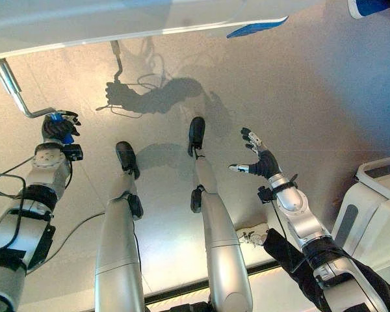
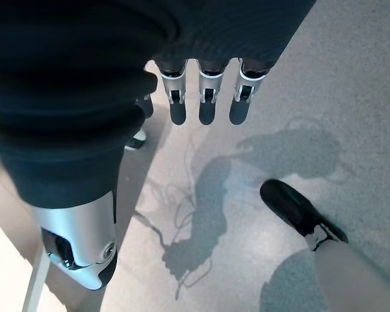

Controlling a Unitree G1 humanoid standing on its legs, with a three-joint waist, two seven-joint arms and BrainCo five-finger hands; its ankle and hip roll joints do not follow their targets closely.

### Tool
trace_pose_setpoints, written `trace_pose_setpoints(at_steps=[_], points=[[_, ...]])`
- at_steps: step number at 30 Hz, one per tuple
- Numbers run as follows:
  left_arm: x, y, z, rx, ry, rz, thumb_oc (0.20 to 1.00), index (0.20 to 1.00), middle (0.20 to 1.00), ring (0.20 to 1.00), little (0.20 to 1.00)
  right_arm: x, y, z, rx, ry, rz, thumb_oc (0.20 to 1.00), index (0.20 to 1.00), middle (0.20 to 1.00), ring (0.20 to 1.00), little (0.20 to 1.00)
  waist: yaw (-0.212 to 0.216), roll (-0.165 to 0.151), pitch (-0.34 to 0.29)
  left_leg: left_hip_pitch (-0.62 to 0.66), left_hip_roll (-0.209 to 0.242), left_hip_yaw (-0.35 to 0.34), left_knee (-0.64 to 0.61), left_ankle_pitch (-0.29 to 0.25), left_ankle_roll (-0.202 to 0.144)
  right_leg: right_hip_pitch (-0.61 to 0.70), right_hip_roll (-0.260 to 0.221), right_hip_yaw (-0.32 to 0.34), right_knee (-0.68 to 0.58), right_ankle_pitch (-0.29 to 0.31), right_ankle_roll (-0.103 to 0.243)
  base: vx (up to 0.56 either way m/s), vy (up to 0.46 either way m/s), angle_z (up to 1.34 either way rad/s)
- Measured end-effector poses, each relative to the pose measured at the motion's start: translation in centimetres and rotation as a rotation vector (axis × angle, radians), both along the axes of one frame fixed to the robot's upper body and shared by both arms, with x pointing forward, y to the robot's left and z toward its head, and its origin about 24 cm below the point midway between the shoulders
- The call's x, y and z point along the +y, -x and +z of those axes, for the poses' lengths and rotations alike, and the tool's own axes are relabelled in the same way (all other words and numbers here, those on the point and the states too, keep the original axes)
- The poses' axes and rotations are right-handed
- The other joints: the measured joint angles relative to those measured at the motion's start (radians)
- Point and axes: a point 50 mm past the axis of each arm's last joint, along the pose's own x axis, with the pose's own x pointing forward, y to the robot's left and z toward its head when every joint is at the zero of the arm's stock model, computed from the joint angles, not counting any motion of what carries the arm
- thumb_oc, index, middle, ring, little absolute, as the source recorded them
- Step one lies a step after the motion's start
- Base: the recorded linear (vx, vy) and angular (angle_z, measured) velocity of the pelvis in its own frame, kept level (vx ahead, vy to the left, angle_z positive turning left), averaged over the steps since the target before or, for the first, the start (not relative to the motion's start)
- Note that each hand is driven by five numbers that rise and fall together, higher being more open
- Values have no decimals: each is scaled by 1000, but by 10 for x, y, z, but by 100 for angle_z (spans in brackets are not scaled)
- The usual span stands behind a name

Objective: Raise the hospital bed

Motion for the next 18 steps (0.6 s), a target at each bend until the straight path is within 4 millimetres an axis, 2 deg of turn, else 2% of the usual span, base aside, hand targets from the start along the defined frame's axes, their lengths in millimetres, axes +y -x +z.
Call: trace_pose_setpoints(at_steps=[7, 11, 18], points=[[-17, -5, 1, 1, -51, -81, 200, 200, 200, 200, 200, 0, 0, -1, 3, 3, 2, 1000, 1000, 1000, 1000, 1000, 7, -1, 4, 11, -5, 2, -9, 5, 2, 3, -6, 1, 5, 0, 0, 0, 0, 0], [-35, -9, 4, -18, -79, -162, 200, 200, 200, 200, 200, 0, 0, -1, 6, 6, 1, 1000, 1000, 1000, 1000, 1000, 7, -1, 5, 18, -10, 4, -11, 9, 5, 3, -11, 3, 16, -1, 1, 0, 0, 0], [-49, -10, 7, -37, -104, -224, 200, 200, 200, 200, 200, 1, 1, -7, 30, 23, 8, 1000, 1000, 1000, 1000, 1000, 5, -2, 5, 26, -15, 8, -19, 18, 6, 3, -14, 10, 21, -1, 2, 0, 0, 0]])
